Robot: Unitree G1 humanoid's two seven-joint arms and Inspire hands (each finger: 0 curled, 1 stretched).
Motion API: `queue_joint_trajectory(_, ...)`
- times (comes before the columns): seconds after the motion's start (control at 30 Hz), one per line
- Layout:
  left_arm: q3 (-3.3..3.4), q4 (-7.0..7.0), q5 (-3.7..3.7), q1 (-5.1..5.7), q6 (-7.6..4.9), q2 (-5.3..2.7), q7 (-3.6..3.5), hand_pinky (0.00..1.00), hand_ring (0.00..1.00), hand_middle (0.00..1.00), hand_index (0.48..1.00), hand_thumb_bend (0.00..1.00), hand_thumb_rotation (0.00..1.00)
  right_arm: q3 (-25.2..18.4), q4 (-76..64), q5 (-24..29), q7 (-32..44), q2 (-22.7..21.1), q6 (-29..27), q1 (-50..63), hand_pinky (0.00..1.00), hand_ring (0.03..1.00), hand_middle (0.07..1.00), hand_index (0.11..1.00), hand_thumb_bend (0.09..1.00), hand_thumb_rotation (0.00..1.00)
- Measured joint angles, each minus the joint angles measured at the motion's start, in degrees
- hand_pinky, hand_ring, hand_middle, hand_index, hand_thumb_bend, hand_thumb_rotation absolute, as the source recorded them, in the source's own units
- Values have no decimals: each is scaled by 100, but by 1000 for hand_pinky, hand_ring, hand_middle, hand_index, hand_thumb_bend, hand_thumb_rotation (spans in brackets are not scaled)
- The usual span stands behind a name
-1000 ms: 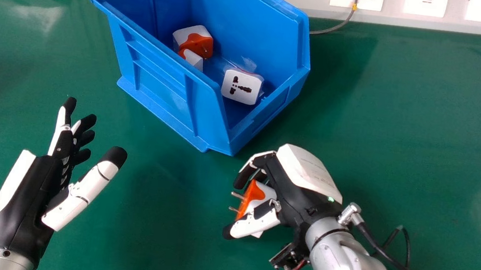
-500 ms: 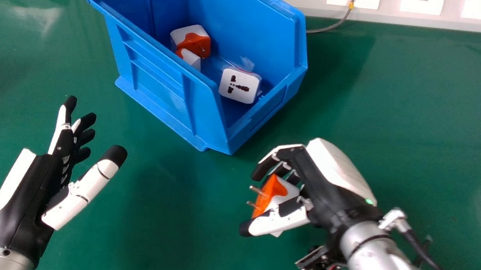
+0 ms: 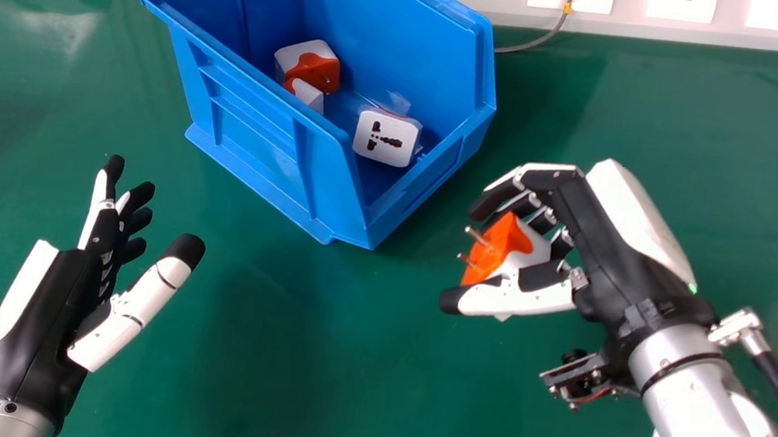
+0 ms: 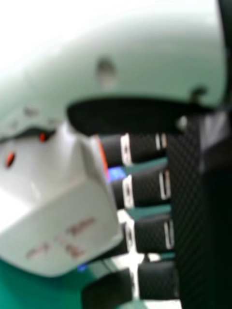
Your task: Pick all objects and put in blue box
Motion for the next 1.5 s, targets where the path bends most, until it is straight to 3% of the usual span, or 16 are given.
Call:
queue_joint_trajectory(0.33, -5, 100, -12, -124, 3, -4, -9, 950, 969, 983, 966, 666, 718, -91, 934, 275, -253, -5, -565, -1244, 309, 435, 501, 578, 485, 0)
queue_joint_trajectory(0.53, -8, 139, -99, -137, 11, -6, -9, 948, 968, 982, 965, 663, 704, -99, 1679, 445, -305, 60, -611, -2071, 305, 430, 498, 578, 484, 0)
queue_joint_trajectory(0.63, -15, 139, -105, -145, 20, -8, -11, 948, 968, 982, 965, 664, 701, -87, 2070, 469, -441, 133, -712, -2462, 303, 427, 495, 577, 485, 0)
queue_joint_trajectory(1.07, -4, 185, -111, -124, -13, -5, -75, 950, 970, 983, 967, 663, 695, 294, 4795, 546, -971, 463, -1372, -4387, 315, 434, 506, 530, 490, 0)
queue_joint_trajectory(1.5, -14, 129, -112, -30, -16, -25, -64, 954, 972, 985, 968, 665, 694, 834, 7913, 353, -1795, 1129, -2034, -5993, 315, 424, 489, 536, 491, 0)
